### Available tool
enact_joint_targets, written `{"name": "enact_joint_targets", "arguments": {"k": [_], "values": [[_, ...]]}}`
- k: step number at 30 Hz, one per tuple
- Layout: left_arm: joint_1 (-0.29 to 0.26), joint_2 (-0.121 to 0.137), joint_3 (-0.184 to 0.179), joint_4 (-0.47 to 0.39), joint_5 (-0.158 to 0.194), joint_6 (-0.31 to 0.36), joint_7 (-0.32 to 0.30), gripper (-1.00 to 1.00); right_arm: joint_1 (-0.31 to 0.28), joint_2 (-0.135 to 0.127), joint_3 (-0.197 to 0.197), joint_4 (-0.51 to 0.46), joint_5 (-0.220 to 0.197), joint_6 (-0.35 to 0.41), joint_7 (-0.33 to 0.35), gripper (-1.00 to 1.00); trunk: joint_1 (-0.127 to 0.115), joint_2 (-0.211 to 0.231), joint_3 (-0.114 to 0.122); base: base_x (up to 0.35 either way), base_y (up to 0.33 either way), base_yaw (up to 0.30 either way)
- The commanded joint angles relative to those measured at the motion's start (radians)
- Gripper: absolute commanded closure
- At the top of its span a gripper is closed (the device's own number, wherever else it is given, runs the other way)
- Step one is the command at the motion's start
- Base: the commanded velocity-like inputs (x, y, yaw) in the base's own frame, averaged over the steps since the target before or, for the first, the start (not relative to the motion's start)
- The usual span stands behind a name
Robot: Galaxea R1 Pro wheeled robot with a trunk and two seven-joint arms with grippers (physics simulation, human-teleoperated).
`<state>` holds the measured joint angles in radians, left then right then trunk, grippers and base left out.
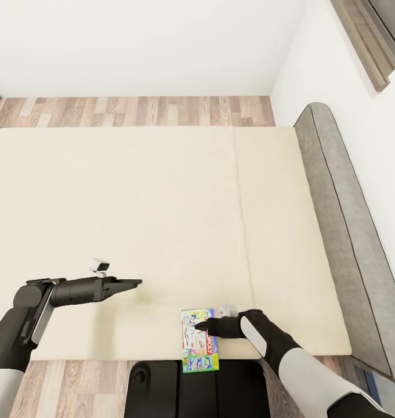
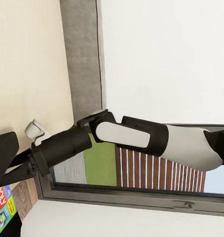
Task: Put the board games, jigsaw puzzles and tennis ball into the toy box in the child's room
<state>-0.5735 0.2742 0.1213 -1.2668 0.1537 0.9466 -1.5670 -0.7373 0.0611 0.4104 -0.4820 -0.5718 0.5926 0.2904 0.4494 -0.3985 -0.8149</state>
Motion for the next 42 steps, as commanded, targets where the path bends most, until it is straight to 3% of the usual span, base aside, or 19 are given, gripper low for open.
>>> {"name": "enact_joint_targets", "arguments": {"k": [1, 12, 42], "values": [[0.000, 0.000, 0.000, 0.000, 0.000, 0.011, -0.004, -1.00, -0.001, -0.001, 0.002, 0.000, 0.000, 0.005, 0.001, -1.00, 0.001, -0.002, -0.001, 0.000, 0.000, 0.000], [0.000, 0.000, 0.000, 0.000, 0.000, 0.011, -0.004, -1.00, -0.015, 0.000, 0.002, 0.001, -0.004, 0.086, -0.005, -1.00, 0.001, -0.002, -0.001, 0.000, 0.000, 0.000], [0.000, 0.000, 0.000, 0.000, -0.002, 0.011, -0.004, -1.00, -0.024, 0.003, 0.002, 0.003, 0.001, 0.081, -0.005, -1.00, 0.001, -0.002, -0.001, 0.000, 0.000, 0.000]]}}
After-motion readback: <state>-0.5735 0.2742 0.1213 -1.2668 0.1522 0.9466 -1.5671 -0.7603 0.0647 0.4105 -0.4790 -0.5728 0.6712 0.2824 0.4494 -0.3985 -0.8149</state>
